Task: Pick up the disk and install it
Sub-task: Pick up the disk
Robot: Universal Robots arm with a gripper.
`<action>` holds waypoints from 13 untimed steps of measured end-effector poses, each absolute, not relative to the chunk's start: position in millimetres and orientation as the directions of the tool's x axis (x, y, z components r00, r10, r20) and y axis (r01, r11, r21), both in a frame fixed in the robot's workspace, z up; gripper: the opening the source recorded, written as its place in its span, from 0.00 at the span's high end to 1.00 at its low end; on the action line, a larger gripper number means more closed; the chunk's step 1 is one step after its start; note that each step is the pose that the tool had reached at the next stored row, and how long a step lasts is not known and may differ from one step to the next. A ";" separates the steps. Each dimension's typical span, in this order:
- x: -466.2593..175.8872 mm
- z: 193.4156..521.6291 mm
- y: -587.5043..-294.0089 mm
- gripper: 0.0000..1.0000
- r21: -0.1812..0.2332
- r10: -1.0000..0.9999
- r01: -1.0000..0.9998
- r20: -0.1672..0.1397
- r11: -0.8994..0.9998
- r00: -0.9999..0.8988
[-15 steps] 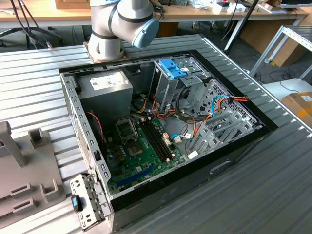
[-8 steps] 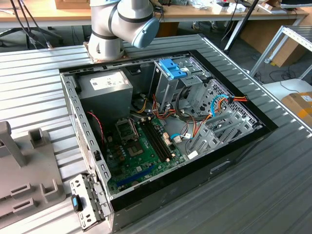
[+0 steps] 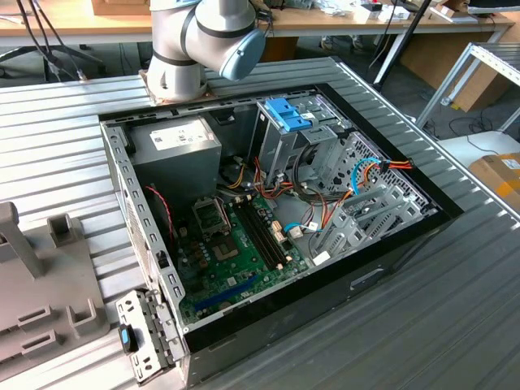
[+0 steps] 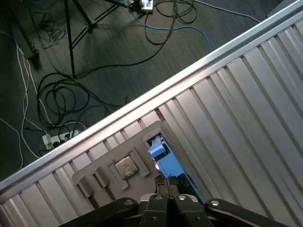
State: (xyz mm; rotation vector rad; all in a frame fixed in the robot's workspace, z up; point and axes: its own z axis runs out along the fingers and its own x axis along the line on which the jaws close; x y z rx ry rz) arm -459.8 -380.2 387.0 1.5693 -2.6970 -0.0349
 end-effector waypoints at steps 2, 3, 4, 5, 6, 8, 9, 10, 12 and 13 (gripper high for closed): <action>-459.8 387.0 -380.2 0.89 0.030 -0.887 -0.887 0.007 0.461 -0.461; -459.9 386.9 -380.2 0.89 0.030 -0.902 -0.902 0.007 0.432 -0.432; -459.8 386.9 -380.2 0.89 0.030 -0.915 -0.915 0.007 0.403 -0.403; -459.8 386.9 -380.2 0.89 0.030 -0.923 -0.923 0.007 0.384 -0.384; -459.8 386.8 -380.2 0.89 0.030 -0.929 -0.928 0.007 0.371 -0.371; -459.8 386.8 -380.2 0.89 0.030 -0.941 -0.940 0.007 0.339 -0.339; -459.8 386.8 -380.2 0.89 0.030 -0.945 -0.945 0.007 0.327 -0.327; -459.9 386.8 -380.2 0.89 0.030 -0.950 -0.950 0.007 0.312 -0.312; -459.8 386.8 -380.2 0.89 0.030 -0.961 -0.960 0.007 0.277 -0.277; -459.8 386.8 -380.2 0.89 0.030 -0.963 -0.963 0.007 0.268 -0.268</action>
